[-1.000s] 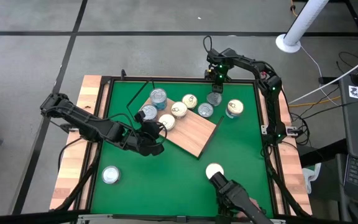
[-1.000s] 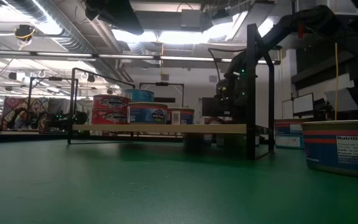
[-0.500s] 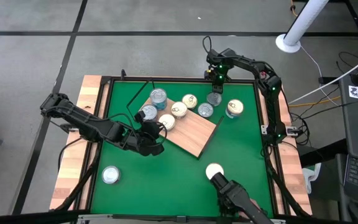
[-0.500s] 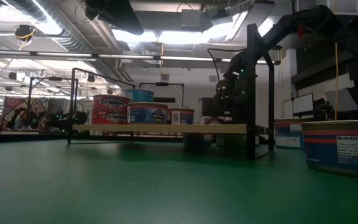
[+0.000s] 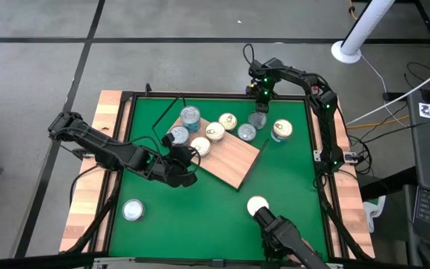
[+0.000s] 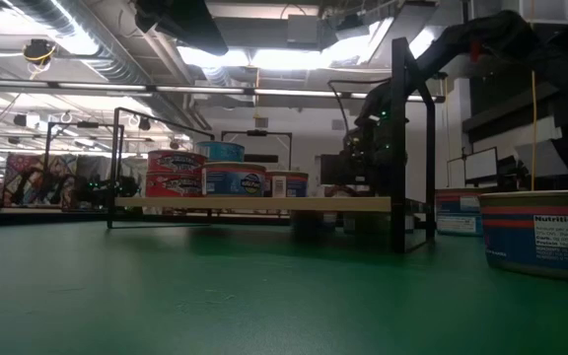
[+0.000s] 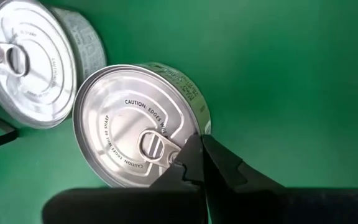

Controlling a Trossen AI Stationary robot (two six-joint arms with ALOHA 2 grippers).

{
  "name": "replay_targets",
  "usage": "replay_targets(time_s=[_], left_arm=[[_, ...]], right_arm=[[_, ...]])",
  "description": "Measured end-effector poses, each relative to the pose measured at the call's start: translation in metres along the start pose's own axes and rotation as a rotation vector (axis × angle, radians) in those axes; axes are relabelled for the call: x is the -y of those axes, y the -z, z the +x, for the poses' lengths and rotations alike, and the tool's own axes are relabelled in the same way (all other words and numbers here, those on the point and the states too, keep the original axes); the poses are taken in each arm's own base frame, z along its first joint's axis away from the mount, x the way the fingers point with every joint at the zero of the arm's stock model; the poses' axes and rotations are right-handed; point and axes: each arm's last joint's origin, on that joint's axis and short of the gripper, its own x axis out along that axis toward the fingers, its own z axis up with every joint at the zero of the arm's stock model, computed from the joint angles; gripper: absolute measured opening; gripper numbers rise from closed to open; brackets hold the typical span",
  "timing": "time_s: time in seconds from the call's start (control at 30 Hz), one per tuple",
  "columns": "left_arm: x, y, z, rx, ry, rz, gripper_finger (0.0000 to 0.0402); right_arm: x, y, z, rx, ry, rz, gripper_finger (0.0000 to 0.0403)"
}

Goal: Stack canned seafood by type on shelf
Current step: Put the green can on the shelf

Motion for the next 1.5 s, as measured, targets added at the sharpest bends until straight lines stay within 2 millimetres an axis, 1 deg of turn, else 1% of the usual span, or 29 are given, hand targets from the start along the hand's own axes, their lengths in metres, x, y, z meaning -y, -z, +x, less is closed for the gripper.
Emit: replay_targets(time_s=[0.23, 0.5, 0.87, 1.07, 1.5], left_arm=[[0.0, 0.0, 0.0, 0.0, 0.0, 0.0, 0.0031], [0.0, 0.0, 0.0, 0.0, 0.0, 0.0, 0.0031], [0.0, 0.0, 0.0, 0.0, 0.0, 0.001, 0.0031], [0.0, 0.0, 0.0, 0.0, 0.0, 0.0, 0.0031], [0.0, 0.0, 0.0, 0.0, 0.0, 0.0, 0.0031]], right_arm=[[-0.001, -0.007, -0.016, 0.029, 0.0, -0.01, 0.0001], [-0.002, -0.007, -0.026, 0.044, -0.006, -0.033, 0.0], [0.005, 0.003, -0.031, 0.06, -0.046, 0.006, 0.0], [0.005, 0.004, -0.033, 0.101, -0.092, -0.008, 0.0], [0.004, 0.005, -0.033, 0.094, -0.104, -0.014, 0.0]])
